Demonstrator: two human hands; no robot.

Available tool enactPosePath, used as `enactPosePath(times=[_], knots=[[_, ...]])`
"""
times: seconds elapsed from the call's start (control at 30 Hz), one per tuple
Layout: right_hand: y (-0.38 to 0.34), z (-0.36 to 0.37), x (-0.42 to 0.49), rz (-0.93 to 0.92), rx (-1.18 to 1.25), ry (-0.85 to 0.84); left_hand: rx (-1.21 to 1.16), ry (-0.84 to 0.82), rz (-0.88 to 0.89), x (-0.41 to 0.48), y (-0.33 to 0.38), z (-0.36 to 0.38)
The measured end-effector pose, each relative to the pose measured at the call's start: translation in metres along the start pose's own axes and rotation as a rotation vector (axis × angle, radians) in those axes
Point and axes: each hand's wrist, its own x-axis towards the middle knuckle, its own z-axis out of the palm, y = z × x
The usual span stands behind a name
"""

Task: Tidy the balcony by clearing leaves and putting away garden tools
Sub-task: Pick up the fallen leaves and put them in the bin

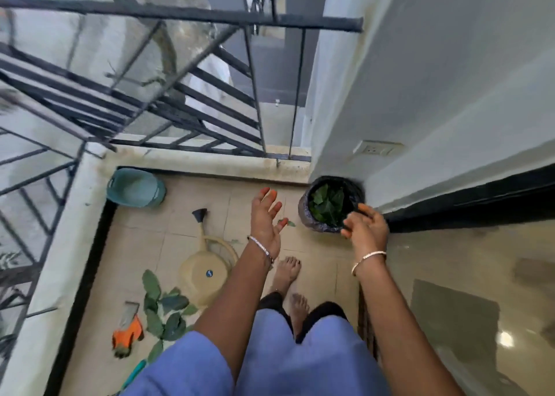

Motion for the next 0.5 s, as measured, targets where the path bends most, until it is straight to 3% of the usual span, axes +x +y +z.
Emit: enactPosePath(times=[0.23,0.5], knots=[[-0.036,-0.017,-0.072,-0.138,0.005,-0.095,-0.146,-0.026,0.188,-0.08,0.035,-0.044],[0.004,-0.013,-0.189,-0.255,-0.061,-0.36,-0.408,0.139,0.411,-0.198,-0.009,-0.184]])
